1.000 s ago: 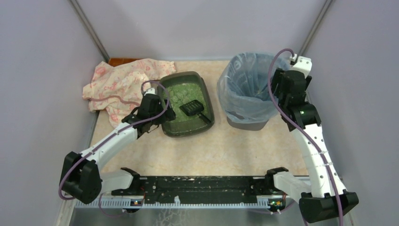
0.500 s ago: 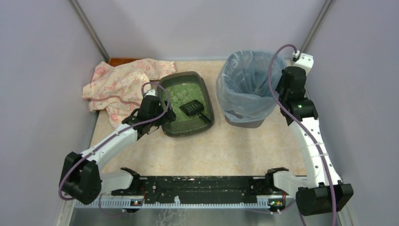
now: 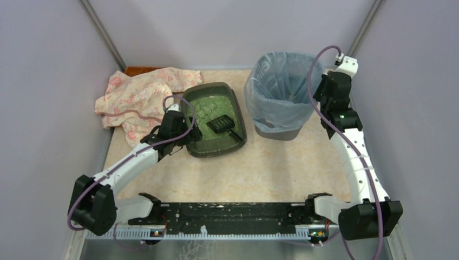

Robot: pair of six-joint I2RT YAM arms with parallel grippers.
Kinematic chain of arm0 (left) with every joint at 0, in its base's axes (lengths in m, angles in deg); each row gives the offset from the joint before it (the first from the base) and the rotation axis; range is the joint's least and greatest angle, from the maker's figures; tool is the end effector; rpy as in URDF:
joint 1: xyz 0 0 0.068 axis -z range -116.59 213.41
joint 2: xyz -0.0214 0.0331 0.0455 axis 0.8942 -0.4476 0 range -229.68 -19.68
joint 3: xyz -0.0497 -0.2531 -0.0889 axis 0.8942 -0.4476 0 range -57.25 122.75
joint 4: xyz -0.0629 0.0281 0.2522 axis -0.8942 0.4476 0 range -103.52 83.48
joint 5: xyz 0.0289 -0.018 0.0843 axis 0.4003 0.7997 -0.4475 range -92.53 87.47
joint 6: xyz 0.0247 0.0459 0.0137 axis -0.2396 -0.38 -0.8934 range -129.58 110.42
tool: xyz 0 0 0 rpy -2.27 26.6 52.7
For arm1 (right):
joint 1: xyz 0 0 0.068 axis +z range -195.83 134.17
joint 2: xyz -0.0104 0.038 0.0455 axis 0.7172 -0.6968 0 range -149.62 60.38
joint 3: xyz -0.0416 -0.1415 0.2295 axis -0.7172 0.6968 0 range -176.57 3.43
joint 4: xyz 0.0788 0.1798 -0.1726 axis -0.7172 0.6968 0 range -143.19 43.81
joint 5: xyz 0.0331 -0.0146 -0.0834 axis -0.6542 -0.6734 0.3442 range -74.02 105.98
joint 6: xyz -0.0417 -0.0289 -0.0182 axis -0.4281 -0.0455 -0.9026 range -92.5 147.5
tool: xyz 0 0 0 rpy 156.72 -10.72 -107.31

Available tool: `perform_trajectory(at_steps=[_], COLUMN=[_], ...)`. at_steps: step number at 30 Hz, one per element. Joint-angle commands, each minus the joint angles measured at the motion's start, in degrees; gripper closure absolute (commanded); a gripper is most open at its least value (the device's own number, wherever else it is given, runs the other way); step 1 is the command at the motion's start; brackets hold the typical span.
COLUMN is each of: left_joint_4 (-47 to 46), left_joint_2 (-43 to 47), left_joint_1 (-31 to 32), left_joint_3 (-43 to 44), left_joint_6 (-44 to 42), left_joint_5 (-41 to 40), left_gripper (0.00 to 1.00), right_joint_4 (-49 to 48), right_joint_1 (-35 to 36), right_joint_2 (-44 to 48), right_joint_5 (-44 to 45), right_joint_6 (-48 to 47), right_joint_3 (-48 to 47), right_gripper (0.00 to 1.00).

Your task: Clean the litter box

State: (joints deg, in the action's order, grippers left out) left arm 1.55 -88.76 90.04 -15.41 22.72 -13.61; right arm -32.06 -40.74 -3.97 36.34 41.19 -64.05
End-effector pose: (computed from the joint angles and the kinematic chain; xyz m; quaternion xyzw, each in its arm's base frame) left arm 0.2280 -0.1066 0.2281 -0.0839 0.9073 -0.1211 0.3939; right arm 0.2493 0.0098 0.3917 0.1633 0.7862 -0.0467 0.5941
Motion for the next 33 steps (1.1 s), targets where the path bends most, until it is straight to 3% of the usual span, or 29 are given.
perform_trajectory(at_steps=[1, 14, 15, 18, 21, 26, 33], left_joint_4=[-0.96, -1.25, -1.13, -1.1, -1.47, -1.55, -4.16], left_joint_2=[-0.14, -1.87, -1.71, -0.98, -0.29, -2.26, -6.21], left_joint_1=[0.13, 0.12, 0.17, 0.12, 0.25, 0.79, 1.13], left_joint_3=[0.77, 2.62, 2.81, 3.34, 3.95, 6.57, 12.45], left_joint_6=[-0.15, 1.25, 1.34, 1.53, 1.76, 1.8, 3.41], left_joint_5=[-0.27, 1.38, 1.58, 2.41, 3.29, 2.6, 4.99], left_gripper=[0.01, 0.01, 0.01, 0.01, 0.01, 0.01, 0.01], right_joint_4=[-2.74, -5.73, -5.76, -5.97, -4.38, -2.13, -1.47], right_joint_1=[-0.25, -0.25, -0.2, -0.24, -0.26, -0.25, -0.25], right_joint_2=[-3.38, -9.71, -9.42, -7.09, -5.3, -0.59, 10.65], right_joint_5=[-6.73, -15.89, -15.76, -15.55, -15.7, -15.59, -13.47], right_joint_6=[2.55, 5.72, 5.73, 5.26, 4.13, 2.96, 1.86], right_joint_3=[-0.28, -3.15, -3.1, -3.02, -5.32, -7.34, -3.26], right_gripper=[1.0, 1.0, 0.93, 0.61, 0.43, 0.34, 0.33])
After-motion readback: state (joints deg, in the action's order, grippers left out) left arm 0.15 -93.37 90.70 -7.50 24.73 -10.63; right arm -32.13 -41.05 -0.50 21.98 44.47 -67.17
